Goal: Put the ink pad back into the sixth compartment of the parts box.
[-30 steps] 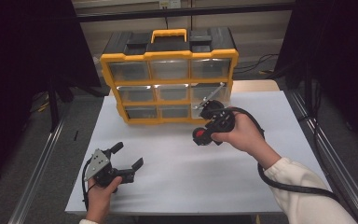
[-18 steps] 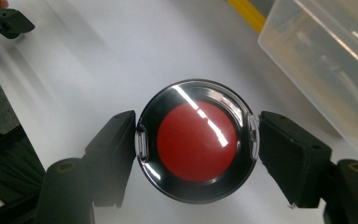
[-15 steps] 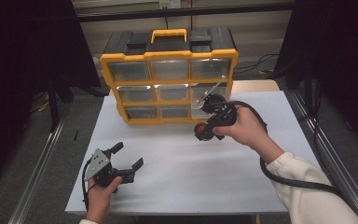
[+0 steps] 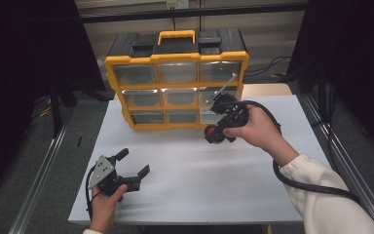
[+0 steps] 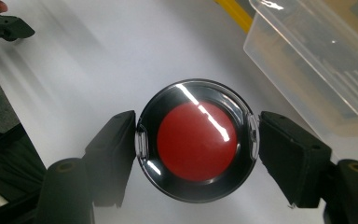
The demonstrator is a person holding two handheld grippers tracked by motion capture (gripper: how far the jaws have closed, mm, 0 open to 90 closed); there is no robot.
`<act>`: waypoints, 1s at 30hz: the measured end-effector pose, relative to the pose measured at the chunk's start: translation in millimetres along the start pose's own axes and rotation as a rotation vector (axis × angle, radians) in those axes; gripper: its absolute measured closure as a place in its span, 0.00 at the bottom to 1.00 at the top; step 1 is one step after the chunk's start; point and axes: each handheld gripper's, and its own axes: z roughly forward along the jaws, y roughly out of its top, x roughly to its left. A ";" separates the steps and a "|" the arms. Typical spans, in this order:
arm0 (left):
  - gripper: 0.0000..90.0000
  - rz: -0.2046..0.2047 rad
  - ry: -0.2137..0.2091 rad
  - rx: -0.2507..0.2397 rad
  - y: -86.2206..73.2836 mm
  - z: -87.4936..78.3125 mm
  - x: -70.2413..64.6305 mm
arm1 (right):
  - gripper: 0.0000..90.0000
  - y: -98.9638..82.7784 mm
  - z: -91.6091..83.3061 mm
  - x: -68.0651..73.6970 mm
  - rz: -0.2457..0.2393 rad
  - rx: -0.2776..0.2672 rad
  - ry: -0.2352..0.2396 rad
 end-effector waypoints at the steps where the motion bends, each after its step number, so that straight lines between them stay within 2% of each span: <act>1: 0.03 -0.017 0.003 -0.012 -0.2 0.9 -1.0 | 0.33 0.4 -0.7 -0.2 0.003 -0.001 0.001; 2: 0.03 -0.004 0.000 -0.003 -0.1 0.2 -0.2 | 0.33 0.7 -1.3 -0.6 0.003 0.002 -0.001; 3: 0.03 -0.016 0.003 -0.011 -0.2 0.9 -1.0 | 0.33 1.0 -1.7 -0.9 0.004 0.002 -0.001; 4: 0.03 0.012 -0.003 0.010 0.0 -0.7 0.9 | 0.33 1.4 -1.9 -1.0 0.007 0.003 0.000; 5: 0.03 0.013 -0.003 0.010 0.0 -0.7 1.0 | 0.33 1.8 -2.4 -1.3 0.007 0.004 -0.001; 6: 0.03 0.013 -0.003 0.010 0.1 -0.8 1.0 | 0.33 2.1 -2.8 -1.5 0.009 0.004 -0.002; 7: 0.03 -0.011 0.001 -0.009 -0.1 0.5 -0.5 | 0.33 2.4 -3.3 -1.7 0.010 0.005 -0.002; 11: 0.03 -0.009 0.001 -0.006 -0.2 0.4 -0.4 | 0.33 4.0 -5.9 -2.3 0.009 0.003 -0.001; 13: 0.03 0.013 -0.003 0.010 0.1 -0.7 1.0 | 0.33 5.1 -7.5 -2.7 0.004 0.005 -0.005; 15: 0.03 0.007 0.000 0.009 -0.1 -0.5 0.6 | 0.33 6.2 -9.0 -3.3 0.002 0.007 -0.011; 16: 0.03 -0.013 0.002 -0.007 -0.2 0.6 -0.7 | 0.33 6.7 -9.3 -3.5 0.004 0.007 -0.010; 20: 0.03 -0.009 0.001 -0.004 -0.1 0.3 -0.3 | 0.33 8.8 -12.7 -4.2 0.005 0.005 -0.016; 23: 0.03 0.014 -0.003 0.011 0.1 -0.9 0.9 | 0.33 10.4 -14.5 -4.9 0.002 0.006 -0.018; 24: 0.03 0.014 -0.003 0.011 0.1 -0.9 1.0 | 0.33 10.7 -15.2 -4.9 0.005 0.008 -0.020; 25: 0.03 -0.012 0.002 -0.007 -0.1 0.5 -0.6 | 0.33 11.3 -15.7 -4.9 0.008 0.006 -0.020; 30: 0.03 -0.008 0.002 -0.004 -0.1 0.2 -0.4 | 0.33 13.7 -17.7 -5.6 0.008 0.010 -0.020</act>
